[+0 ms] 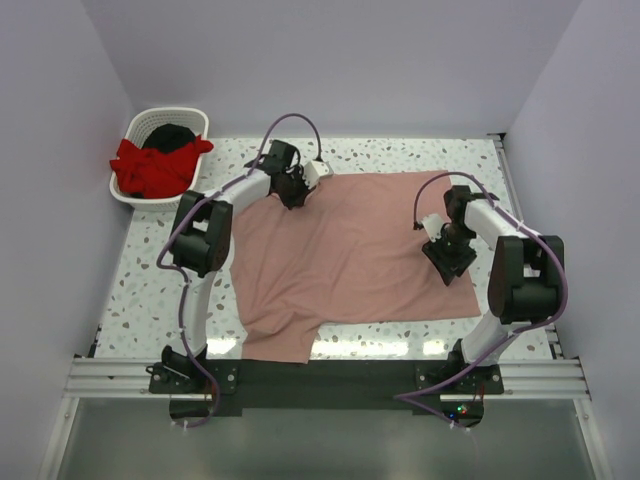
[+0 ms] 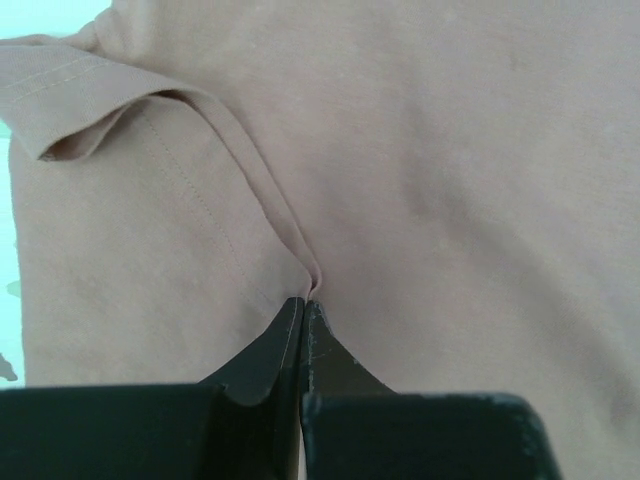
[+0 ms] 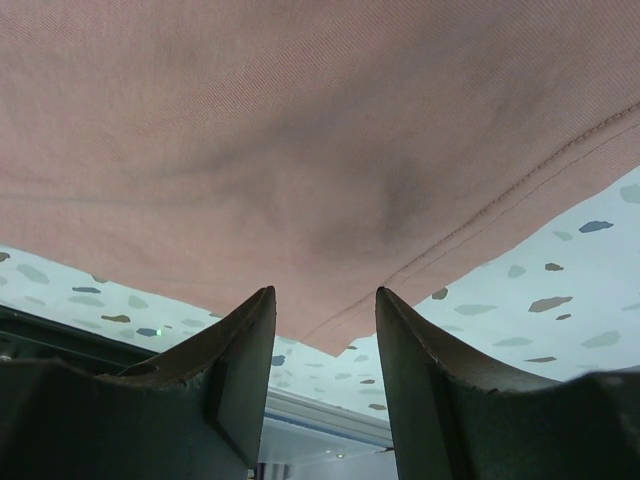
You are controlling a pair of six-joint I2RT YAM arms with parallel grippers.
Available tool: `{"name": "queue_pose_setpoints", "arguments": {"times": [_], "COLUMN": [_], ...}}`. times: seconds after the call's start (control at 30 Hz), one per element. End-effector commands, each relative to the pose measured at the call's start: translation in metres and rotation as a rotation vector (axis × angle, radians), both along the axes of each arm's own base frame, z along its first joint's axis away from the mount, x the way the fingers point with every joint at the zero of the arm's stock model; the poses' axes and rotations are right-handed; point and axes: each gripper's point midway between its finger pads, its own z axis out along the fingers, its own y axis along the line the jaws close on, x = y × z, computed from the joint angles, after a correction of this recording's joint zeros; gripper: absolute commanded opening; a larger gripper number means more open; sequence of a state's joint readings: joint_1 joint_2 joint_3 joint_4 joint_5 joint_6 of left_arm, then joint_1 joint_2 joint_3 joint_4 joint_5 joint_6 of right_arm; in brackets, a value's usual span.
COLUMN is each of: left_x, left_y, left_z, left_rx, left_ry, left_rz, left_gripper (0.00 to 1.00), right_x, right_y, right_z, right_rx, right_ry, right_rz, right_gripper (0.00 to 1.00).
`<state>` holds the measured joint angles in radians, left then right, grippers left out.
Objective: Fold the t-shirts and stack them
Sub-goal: Flatten the tshirt out
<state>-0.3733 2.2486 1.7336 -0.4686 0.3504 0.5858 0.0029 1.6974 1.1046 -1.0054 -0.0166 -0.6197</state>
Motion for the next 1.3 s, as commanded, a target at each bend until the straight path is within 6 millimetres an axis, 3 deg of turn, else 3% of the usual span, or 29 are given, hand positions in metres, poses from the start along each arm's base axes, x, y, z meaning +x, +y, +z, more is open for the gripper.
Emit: {"name": "queue_pose_setpoints", "arguments": {"times": [0.0,0.1,0.17,0.2,0.23,0.3,0.33,0.4,0.43,0.47,0.53,0.67,0.7,0.77,0.8,0.87,0.97,1.03,1.07,1.27], "left_x": [0.039,0.080,0.116,0.134,0.152,0.175,0.185,0.192,0.199,0.198,0.198,0.173,0.159,0.119,0.098,0.056,-0.008,-0.031,-0.045,-0.075], "left_y": [0.002,0.027,0.060,0.068,0.086,0.103,0.113,0.123,0.127,0.128,0.134,0.138,0.135,0.122,0.119,0.111,0.111,0.113,0.116,0.132], "left_z": [0.057,0.079,0.087,0.103,0.101,0.119,0.118,0.121,0.135,0.135,0.143,0.170,0.155,0.152,0.134,0.127,0.086,0.078,0.063,0.027], "left_rx": [-0.035,0.001,0.022,0.011,0.011,-0.022,-0.038,-0.050,-0.078,-0.085,-0.086,-0.128,-0.125,-0.131,-0.126,-0.138,-0.108,-0.097,-0.077,-0.002], "left_ry": [-0.184,-0.326,-0.415,-0.473,-0.511,-0.572,-0.600,-0.616,-0.673,-0.676,-0.693,-0.651,-0.596,-0.456,-0.376,-0.241,-0.023,0.033,0.074,0.161], "left_rz": [0.042,0.157,0.301,0.345,0.404,0.485,0.511,0.543,0.556,0.563,0.578,0.577,0.546,0.440,0.414,0.360,0.328,0.327,0.332,0.383], "left_gripper": [0.00,0.00,0.00,0.00,0.00,0.00,0.03,0.21,0.51,0.62,0.70,0.71,0.70,0.69,0.69,0.68,0.66,0.66,0.66,0.64], "right_x": [0.005,0.003,0.001,0.002,0.002,0.003,0.005,0.007,0.010,0.011,0.014,0.021,0.022,0.020,0.020,0.017,0.012,0.009,0.008,0.000], "right_y": [-0.003,-0.003,-0.003,-0.003,-0.003,-0.003,-0.003,-0.003,-0.001,0.001,0.006,0.011,0.012,0.014,0.014,0.014,0.014,0.014,0.013,0.005], "right_z": [0.001,-0.001,-0.001,0.000,-0.001,0.001,0.003,0.005,0.007,0.010,0.014,0.026,0.029,0.031,0.031,0.029,0.023,0.021,0.020,0.006], "right_rx": [-0.014,-0.014,-0.014,-0.014,-0.014,-0.014,-0.014,-0.014,-0.002,0.008,0.034,0.065,0.070,0.080,0.083,0.087,0.089,0.087,0.083,0.046], "right_ry": [-0.015,-0.008,-0.003,-0.005,-0.005,-0.008,-0.012,-0.018,-0.029,-0.032,-0.047,-0.083,-0.092,-0.091,-0.093,-0.083,-0.064,-0.055,-0.055,-0.043], "right_rz": [0.016,0.019,0.019,0.019,0.021,0.021,0.021,0.018,0.017,0.015,0.009,0.004,0.006,0.012,0.018,0.030,0.045,0.050,0.058,0.080], "right_gripper": [0.48,0.48,0.48,0.48,0.48,0.48,0.48,0.49,0.50,0.51,0.52,0.54,0.54,0.54,0.54,0.54,0.53,0.53,0.53,0.52]}}
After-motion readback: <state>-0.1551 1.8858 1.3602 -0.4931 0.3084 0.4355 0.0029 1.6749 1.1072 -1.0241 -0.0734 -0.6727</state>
